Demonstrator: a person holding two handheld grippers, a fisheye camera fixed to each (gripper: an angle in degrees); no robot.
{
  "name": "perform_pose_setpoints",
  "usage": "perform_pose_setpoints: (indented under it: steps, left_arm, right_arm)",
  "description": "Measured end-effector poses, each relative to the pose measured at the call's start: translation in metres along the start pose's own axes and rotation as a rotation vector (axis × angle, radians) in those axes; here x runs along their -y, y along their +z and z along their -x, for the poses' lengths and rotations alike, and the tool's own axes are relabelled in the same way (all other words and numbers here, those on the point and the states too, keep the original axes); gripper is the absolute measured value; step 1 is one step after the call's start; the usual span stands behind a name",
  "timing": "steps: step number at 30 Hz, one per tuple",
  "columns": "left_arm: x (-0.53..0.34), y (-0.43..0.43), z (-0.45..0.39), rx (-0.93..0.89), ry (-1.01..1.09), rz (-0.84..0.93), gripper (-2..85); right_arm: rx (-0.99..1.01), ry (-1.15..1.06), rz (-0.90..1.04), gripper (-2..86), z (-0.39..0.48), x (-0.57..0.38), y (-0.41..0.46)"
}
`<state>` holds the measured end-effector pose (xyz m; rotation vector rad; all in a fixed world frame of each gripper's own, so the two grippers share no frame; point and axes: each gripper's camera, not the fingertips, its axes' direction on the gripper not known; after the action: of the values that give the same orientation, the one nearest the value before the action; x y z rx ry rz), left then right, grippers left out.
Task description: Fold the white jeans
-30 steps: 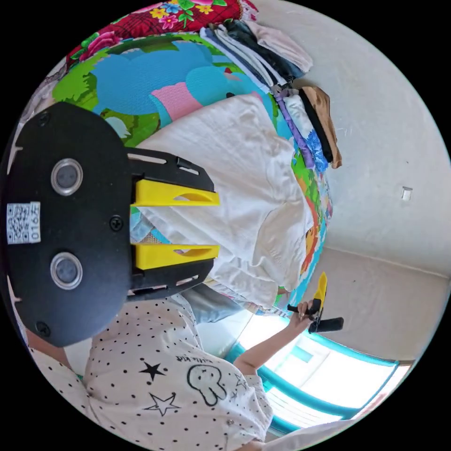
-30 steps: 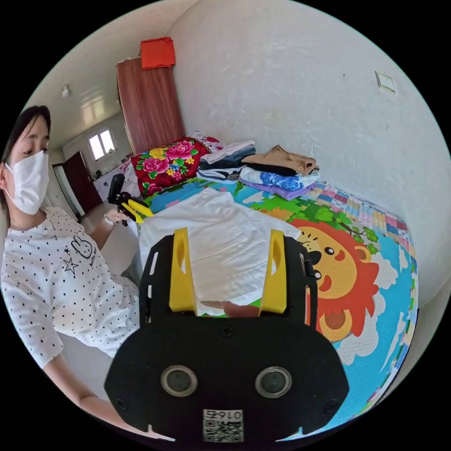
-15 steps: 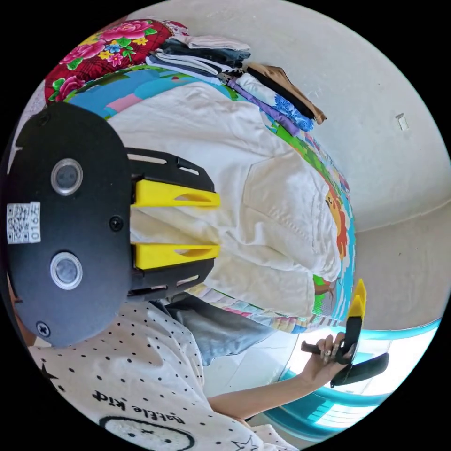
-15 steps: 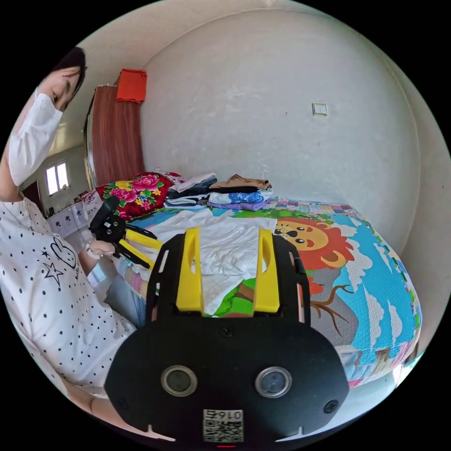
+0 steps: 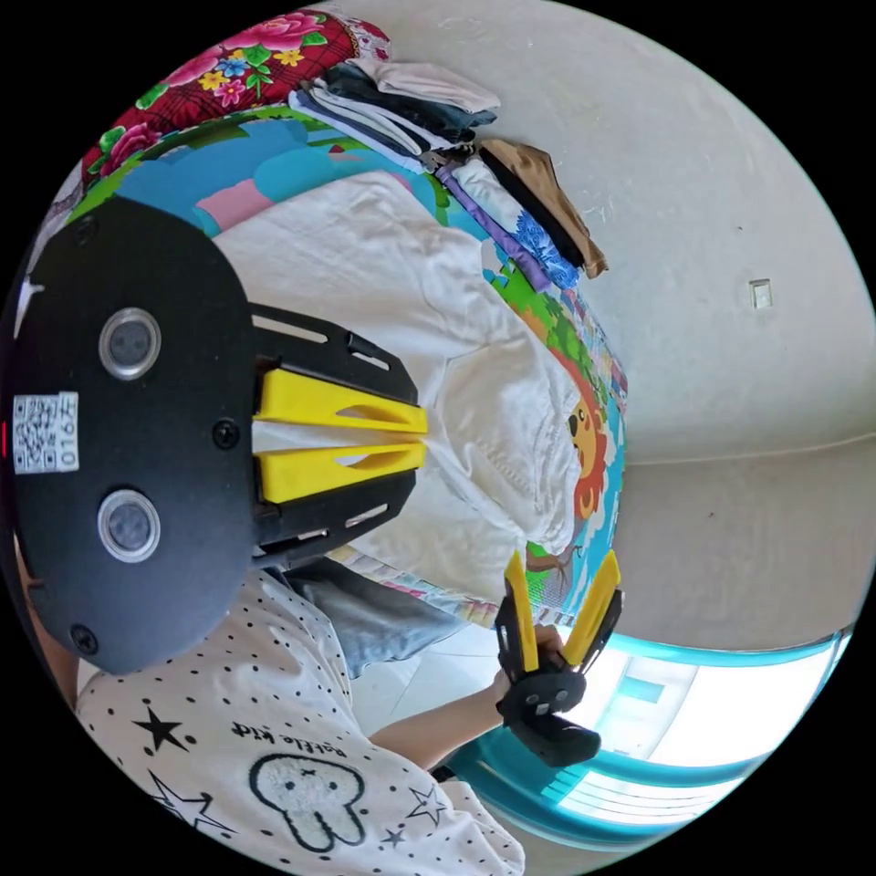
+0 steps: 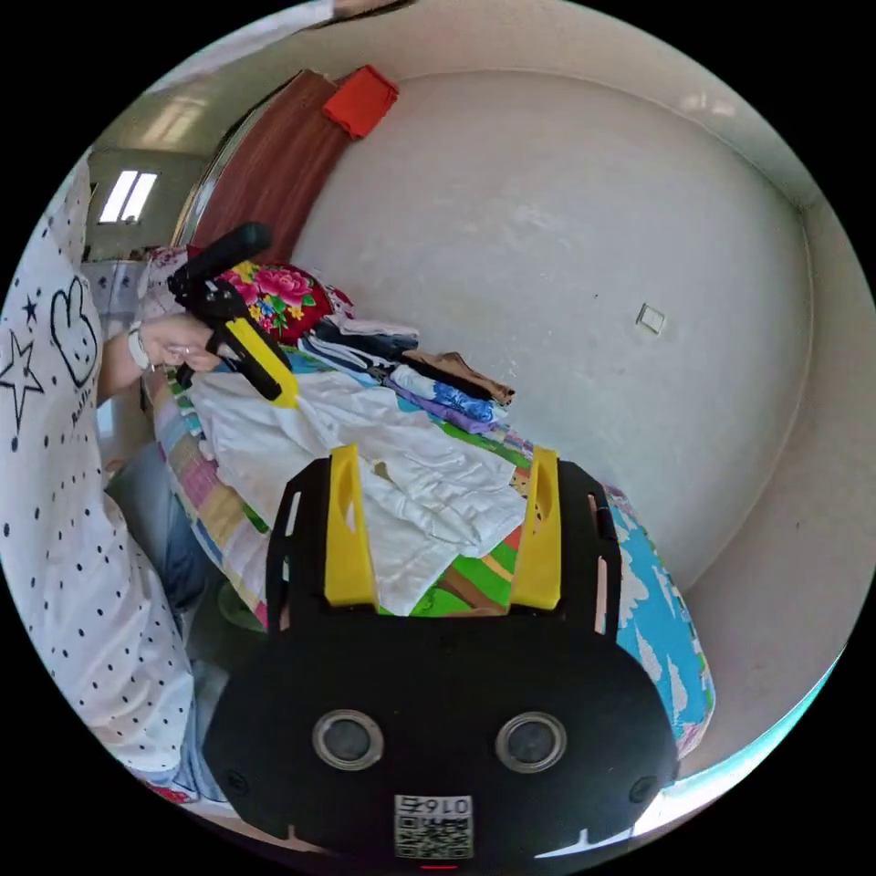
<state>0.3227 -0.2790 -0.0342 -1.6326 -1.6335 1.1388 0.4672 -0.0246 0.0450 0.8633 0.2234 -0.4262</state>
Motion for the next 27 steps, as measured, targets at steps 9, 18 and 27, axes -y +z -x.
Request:
perform_pose_setpoints:
  steps: [9,18,27]
  left_arm:
    - [-0.012,-0.042,-0.006,-0.052,-0.062,-0.069,-0.4]
    - [-0.021,-0.049,-0.078,-0.093,-0.065,-0.064,16.5]
    - [-0.004,-0.032,-0.168,0.662,-0.242,-0.024,11.6]
  right_arm:
    - [-0.1,-0.648,0.303,19.0,0.104,0.108,0.04]
    - [-0.088,-0.731,0.45,6.2,0.121,0.199,0.044]
    - [0.006,-0.64,0.335,5.5,0.088,0.403,0.028]
